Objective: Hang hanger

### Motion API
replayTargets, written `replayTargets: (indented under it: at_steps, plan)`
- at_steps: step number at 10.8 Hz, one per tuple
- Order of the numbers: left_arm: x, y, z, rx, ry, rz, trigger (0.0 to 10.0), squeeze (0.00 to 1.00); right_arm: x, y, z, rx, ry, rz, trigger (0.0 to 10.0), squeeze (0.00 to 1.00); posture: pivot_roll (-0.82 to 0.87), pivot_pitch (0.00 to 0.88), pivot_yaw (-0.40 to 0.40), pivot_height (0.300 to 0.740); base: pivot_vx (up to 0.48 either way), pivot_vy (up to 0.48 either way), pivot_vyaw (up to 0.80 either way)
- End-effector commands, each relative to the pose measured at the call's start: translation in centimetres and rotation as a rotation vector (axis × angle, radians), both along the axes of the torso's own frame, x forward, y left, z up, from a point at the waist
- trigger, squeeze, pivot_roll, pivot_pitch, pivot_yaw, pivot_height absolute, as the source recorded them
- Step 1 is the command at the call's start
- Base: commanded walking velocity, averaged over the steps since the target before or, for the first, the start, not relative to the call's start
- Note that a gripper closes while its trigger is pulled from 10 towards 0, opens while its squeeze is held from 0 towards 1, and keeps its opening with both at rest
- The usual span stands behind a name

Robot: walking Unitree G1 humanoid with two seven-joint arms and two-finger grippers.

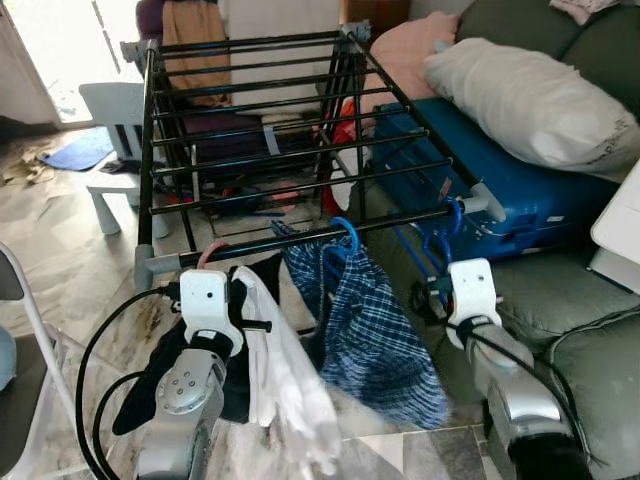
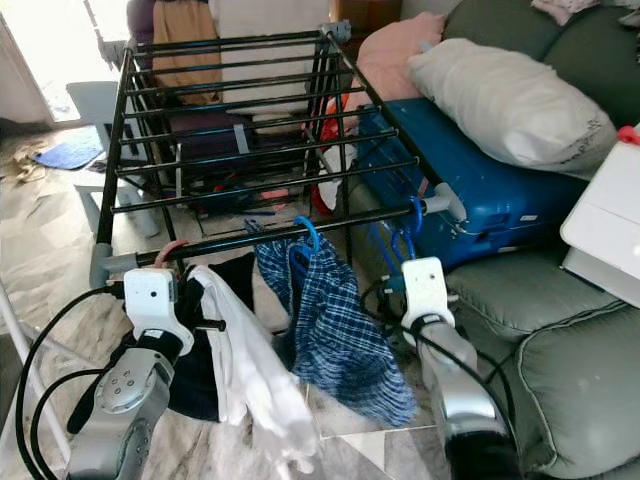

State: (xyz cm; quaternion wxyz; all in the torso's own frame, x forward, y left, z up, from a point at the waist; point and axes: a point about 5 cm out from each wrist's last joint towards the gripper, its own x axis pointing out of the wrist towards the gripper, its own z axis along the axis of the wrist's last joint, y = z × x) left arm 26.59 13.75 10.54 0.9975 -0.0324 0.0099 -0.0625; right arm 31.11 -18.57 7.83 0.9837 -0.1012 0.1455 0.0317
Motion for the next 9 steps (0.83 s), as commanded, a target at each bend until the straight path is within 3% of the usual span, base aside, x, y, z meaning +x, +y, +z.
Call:
replayTargets:
  at_steps: [1,5,6,7,8,9]
  plan:
    - [0.3,0.0,0.7,0.012,-0.025,0.000,10.0,0.00,0.4,-0.4,0.0,-0.016,0.009,0.002,10.0,0.00,-0.09,0.000,0.011,0.740,0.000,0.000,0.00]
    - [0.2,-0.1,0.5,0.018,-0.008,-0.004,10.0,0.00,2.1,-3.2,0.2,-0.064,0.061,0.040,10.0,0.00,-0.08,0.000,0.012,0.740,0.000,0.000,0.00]
    - [0.2,-0.1,0.5,0.020,-0.006,-0.003,10.0,0.00,2.4,-3.6,0.3,-0.076,0.067,0.057,8.1,0.00,-0.08,0.000,0.011,0.740,0.000,0.000,0.00]
    - [0.1,0.0,0.4,0.021,-0.003,-0.001,10.0,0.00,2.5,-4.1,0.2,-0.083,0.086,0.061,3.6,0.00,-0.08,0.000,0.011,0.740,0.000,0.000,0.00]
    - [0.1,0.0,0.4,0.023,0.001,0.000,10.0,0.00,2.6,-4.4,0.0,-0.071,0.097,0.060,0.6,0.00,-0.08,0.000,0.010,0.740,0.000,0.000,0.00]
    - [0.1,0.0,0.4,0.024,0.004,0.000,10.0,0.00,2.5,-4.4,-0.1,-0.047,0.103,0.062,0.0,0.00,-0.08,0.000,0.011,0.740,0.000,0.000,0.00]
